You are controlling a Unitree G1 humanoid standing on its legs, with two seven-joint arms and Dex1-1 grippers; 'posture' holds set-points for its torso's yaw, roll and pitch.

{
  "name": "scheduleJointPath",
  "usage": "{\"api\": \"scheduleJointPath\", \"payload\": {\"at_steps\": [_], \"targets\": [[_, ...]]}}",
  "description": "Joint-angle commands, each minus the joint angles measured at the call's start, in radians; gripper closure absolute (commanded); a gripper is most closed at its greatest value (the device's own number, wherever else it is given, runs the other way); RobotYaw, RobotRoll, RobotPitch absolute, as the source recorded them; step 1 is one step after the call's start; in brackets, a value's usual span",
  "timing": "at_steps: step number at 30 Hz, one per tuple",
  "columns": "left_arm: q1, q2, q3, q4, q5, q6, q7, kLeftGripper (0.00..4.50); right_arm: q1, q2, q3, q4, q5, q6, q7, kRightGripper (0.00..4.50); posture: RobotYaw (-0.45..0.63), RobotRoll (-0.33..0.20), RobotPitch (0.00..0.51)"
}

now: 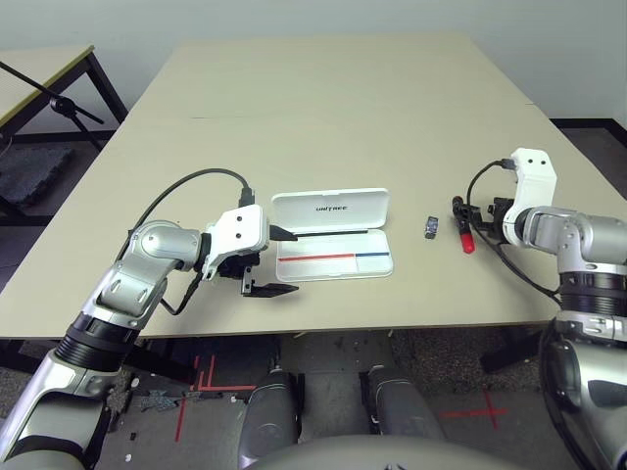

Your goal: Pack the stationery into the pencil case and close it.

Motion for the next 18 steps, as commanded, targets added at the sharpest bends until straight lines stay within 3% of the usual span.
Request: {"api": "scheduleJointPath", "payload": {"at_steps": [1, 13, 16, 18], "targets": [[-0.008, -0.001, -0.014, -0.028, 0.006, 0.02, 0.002, 0.02, 0.012, 0.006, 0.011, 0.015, 0.004, 0.006, -0.003, 0.0, -0.13, 0.0, 0.053], [-0.01, -0.003, -0.016, -0.067, 0.002, 0.063, 0.006, 0.02, 0.015, 0.014, 0.027, 0.055, -0.005, -0.025, -0.01, 0.0, -0.12, 0.0, 0.059], [-0.01, -0.005, -0.018, -0.073, 0.002, 0.07, 0.008, 0.0, 0.012, 0.011, 0.028, 0.073, -0.008, -0.039, -0.01, 0.59, -0.12, 0.0, 0.059], [-0.009, -0.005, -0.019, -0.077, 0.003, 0.074, 0.01, 0.0, 0.011, 0.008, 0.03, 0.083, -0.011, -0.049, -0.009, 1.3, -0.12, 0.0, 0.059]]}}
